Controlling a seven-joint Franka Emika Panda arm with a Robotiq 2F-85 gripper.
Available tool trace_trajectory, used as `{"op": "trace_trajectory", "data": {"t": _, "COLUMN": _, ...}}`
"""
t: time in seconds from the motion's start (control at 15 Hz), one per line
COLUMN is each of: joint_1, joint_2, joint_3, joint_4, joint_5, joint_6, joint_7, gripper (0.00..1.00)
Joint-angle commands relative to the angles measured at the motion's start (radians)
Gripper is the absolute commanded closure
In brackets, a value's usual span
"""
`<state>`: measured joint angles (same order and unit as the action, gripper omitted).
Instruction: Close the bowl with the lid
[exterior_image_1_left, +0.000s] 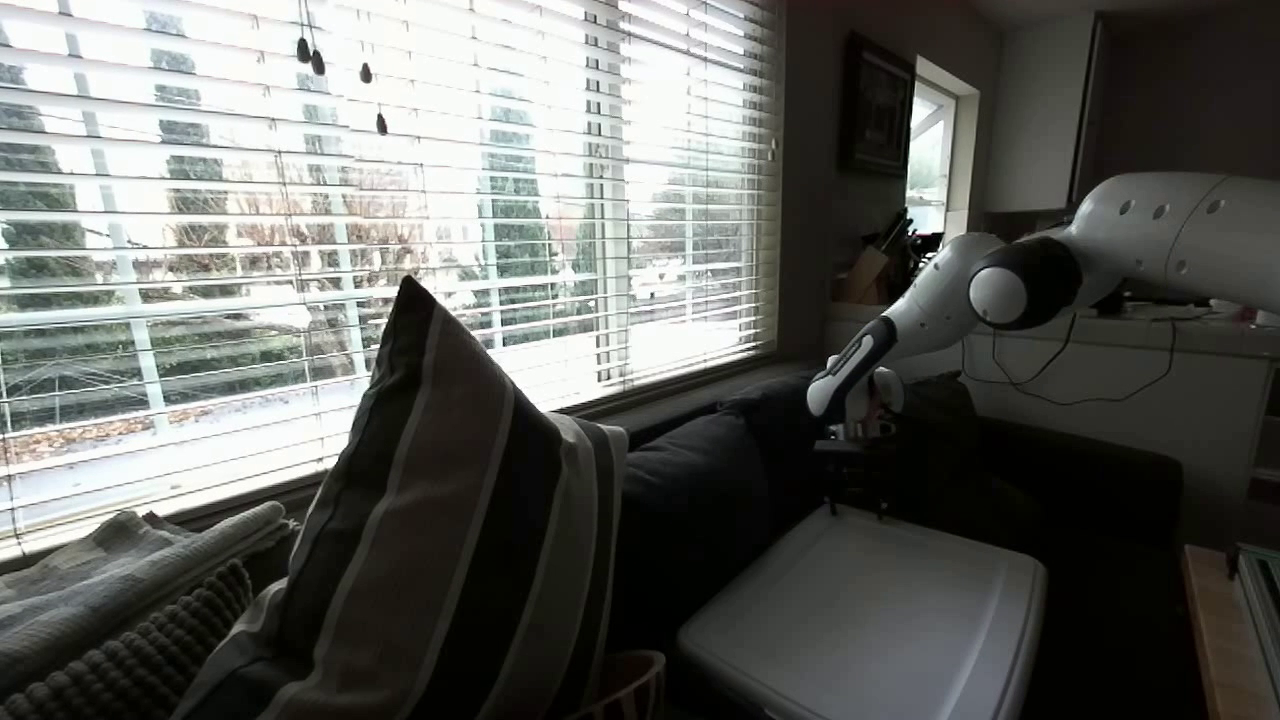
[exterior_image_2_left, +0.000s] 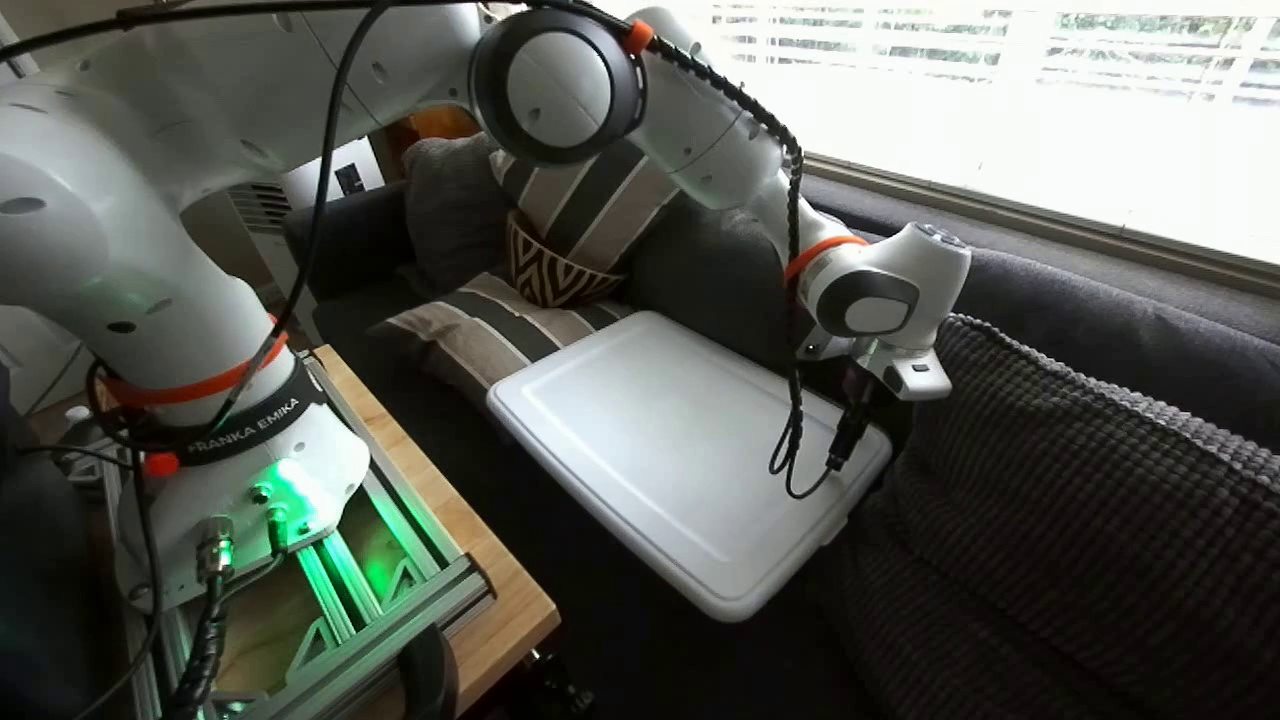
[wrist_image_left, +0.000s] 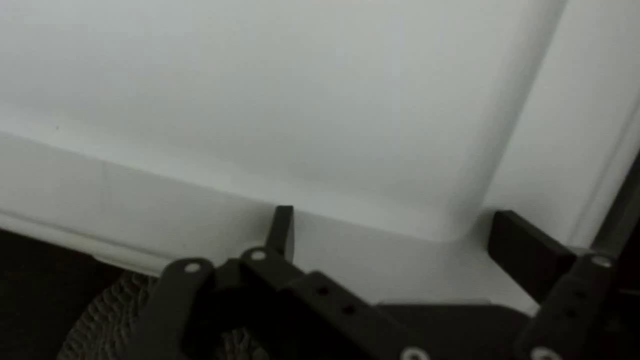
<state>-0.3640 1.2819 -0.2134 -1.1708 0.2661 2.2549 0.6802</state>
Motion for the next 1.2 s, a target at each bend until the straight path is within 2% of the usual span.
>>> {"op": "trace_trajectory", "data": {"t": 0.0, "joint_1": 0.013, "joint_2": -0.152, "joint_3": 0.002, "joint_4": -0.243, "joint_5": -0.011, "joint_6": 0.158, "joint_7": -0.161, "gripper": 0.00}}
{"op": "trace_trajectory", "data": {"t": 0.2, "joint_1": 0.026, "joint_2": -0.244, "joint_3": 0.002, "joint_4": -0.381, "joint_5": -0.035, "joint_6": 0.254, "joint_7": -0.329, "gripper": 0.00}}
{"op": "trace_trajectory", "data": {"t": 0.53, "joint_1": 0.065, "joint_2": -0.407, "joint_3": -0.002, "joint_4": -0.606, "joint_5": -0.098, "joint_6": 0.386, "joint_7": -0.538, "gripper": 0.00}}
{"op": "trace_trajectory", "data": {"t": 1.13, "joint_1": 0.152, "joint_2": -0.792, "joint_3": -0.018, "joint_4": -1.047, "joint_5": -0.327, "joint_6": 0.347, "joint_7": -0.785, "gripper": 0.00}}
